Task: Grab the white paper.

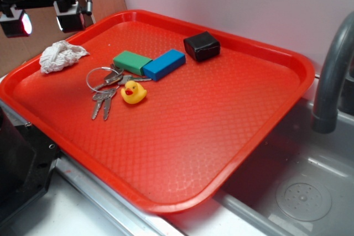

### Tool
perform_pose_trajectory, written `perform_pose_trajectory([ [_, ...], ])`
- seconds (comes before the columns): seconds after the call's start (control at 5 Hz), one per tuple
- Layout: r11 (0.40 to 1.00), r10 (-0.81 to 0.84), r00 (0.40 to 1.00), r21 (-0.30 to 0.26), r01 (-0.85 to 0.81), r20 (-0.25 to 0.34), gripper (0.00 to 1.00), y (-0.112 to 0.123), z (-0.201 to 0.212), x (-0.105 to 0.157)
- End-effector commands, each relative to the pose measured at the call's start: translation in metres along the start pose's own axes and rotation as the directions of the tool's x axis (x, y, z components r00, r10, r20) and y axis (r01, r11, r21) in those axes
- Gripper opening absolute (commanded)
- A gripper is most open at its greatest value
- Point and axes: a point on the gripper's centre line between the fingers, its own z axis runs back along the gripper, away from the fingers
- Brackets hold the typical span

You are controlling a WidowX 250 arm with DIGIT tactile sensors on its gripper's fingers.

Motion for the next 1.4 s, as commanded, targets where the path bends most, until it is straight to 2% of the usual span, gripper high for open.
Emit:
perform_pose_trajectory([
  [0.0, 0.99, 0.128, 0.986, 0.04, -0.133, 0.11, 1.0, 0.013, -0.028, 0.017],
  [0.2, 0.984, 0.179, 0.977, -0.032, -0.176, 0.112, 1.0, 0.006, -0.056, 0.039],
  [0.6, 0.984, 0.177, 0.974, 0.003, -0.179, 0.14, 1.0, 0.002, -0.082, 0.054],
  [1.2, 0.988, 0.142, 0.984, 0.05, -0.148, 0.107, 1.0, -0.004, -0.108, 0.074],
])
